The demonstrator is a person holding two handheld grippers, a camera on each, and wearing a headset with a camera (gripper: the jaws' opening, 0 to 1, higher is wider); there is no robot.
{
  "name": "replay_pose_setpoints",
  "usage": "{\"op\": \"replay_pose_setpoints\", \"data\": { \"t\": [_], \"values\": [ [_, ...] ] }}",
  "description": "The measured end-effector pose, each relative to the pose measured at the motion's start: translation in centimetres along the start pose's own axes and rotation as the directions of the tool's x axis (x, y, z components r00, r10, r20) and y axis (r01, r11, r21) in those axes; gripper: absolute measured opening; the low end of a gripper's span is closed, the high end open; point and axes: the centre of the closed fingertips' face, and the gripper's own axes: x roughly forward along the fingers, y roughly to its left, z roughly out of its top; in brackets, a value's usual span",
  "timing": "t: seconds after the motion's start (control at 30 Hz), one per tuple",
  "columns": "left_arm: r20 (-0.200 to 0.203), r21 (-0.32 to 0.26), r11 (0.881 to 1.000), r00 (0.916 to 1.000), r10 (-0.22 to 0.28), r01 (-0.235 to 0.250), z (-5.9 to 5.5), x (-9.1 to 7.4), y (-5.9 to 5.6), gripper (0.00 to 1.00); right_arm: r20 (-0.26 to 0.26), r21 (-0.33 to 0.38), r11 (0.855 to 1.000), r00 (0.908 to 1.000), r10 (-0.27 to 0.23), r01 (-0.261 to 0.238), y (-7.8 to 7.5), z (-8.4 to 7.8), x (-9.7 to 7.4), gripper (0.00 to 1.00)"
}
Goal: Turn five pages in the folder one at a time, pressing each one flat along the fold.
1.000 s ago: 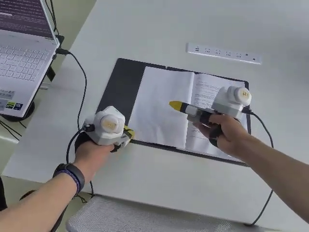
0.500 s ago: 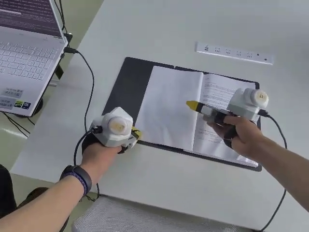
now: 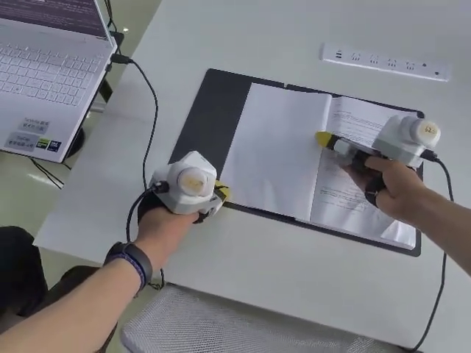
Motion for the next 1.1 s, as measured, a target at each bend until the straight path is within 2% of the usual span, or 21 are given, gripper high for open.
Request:
{"op": "replay_pose_setpoints", "data": {
  "t": [0.23,0.33,0.5,0.63,0.77,0.93,1.03,1.1],
  "values": [
    [-0.002,0.002,1.000,1.0000,0.002,-0.002,0.1,-0.2,-0.3,0.00,0.012,0.041,0.999,0.9997,0.021,-0.022,-0.5,0.3,0.3,0.00],
    [-0.003,0.003,1.000,1.0000,0.004,-0.004,0.1,-0.1,-0.2,0.00,0.020,0.050,0.999,0.9996,0.021,-0.022,-1.3,0.9,0.7,0.00],
    [-0.005,-0.004,1.000,0.9999,0.009,-0.009,0.2,-0.1,-0.3,0.00,0.066,0.103,0.995,0.9978,0.001,-0.008,-1.3,2.1,1.1,0.00],
    [-0.005,0.003,1.000,0.9999,0.015,-0.015,0.2,-0.2,-0.4,0.00,0.109,0.099,0.995,0.9938,-0.023,0.012,-1.6,3.2,1.4,0.00],
    [-0.005,0.000,1.000,0.9999,0.013,-0.013,0.2,-0.1,-0.3,0.00,0.153,0.136,0.990,0.9869,-0.051,0.030,-2.2,4.3,2.0,0.00],
    [-0.010,0.015,1.000,0.9998,0.015,-0.015,0.1,0.1,-0.2,0.00,0.186,0.120,0.992,0.9800,-0.071,0.049,-2.6,5.3,2.7,0.00],
    [-0.008,0.015,1.000,0.9998,0.018,-0.017,0.1,0.1,-0.1,0.00,0.215,0.148,0.987,0.9720,-0.094,0.063,-4.1,6.3,3.5,0.00],
    [-0.006,0.011,1.000,0.9998,0.018,-0.018,0.1,0.2,-0.1,0.00,0.224,0.155,0.985,0.9690,-0.104,0.070,-4.6,6.7,3.8,0.00]
  ]
}}
